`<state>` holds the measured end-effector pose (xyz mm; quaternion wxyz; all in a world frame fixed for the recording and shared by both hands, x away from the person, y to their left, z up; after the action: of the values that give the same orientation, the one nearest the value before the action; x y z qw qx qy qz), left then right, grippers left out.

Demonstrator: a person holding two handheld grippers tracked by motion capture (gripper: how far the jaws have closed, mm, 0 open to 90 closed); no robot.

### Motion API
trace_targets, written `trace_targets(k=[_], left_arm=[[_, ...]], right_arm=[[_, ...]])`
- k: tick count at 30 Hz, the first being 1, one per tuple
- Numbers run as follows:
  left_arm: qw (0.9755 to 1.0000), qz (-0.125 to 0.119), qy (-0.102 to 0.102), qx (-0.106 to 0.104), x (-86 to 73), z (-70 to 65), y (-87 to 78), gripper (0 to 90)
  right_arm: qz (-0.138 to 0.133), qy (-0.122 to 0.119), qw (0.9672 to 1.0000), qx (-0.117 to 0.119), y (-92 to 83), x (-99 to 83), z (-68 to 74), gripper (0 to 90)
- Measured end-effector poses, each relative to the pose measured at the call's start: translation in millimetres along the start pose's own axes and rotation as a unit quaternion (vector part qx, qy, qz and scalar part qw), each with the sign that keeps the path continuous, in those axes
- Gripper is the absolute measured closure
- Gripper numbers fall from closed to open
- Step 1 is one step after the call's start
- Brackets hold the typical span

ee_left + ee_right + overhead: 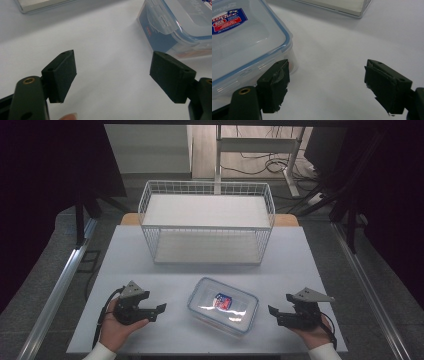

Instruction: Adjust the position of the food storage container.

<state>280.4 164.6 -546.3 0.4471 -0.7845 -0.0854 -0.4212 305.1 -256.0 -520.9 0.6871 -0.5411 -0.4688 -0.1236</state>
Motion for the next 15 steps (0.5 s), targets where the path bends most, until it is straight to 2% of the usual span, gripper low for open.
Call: trace_targets(k=[3, 6, 15], left_arm=[[1.0, 0.002, 0.0, 0.004, -0.6, 0.8, 0.7, 21.6], [1.0, 0.002, -0.001, 0.004, -1.0, 0.7, 0.9, 21.6], [0.9999, 0.008, 0.009, 0.005, -2.9, -0.7, 1.1, 21.6]], right_arm=[[0.002, -0.005, 1.0, 0.004, 1.4, 0.1, -0.1, 20.1], [0.002, -0.006, 1.0, -0.002, 2.3, 0.6, -0.6, 19.5], [0.004, 0.003, 1.0, 0.003, 3.0, 1.3, 1.7, 20.4]])
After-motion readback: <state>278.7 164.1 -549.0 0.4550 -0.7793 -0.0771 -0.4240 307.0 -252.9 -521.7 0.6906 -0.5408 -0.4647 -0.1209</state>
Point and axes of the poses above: each handheld gripper's, and its own axes: y roughly forward along the jaws, x roughly out of its top, z roughly to its left, the point moved 7 cm from there along y, roughly forward along the jaws, and after that the axes turned 6 degrees about -x, right-handed, at the moved point
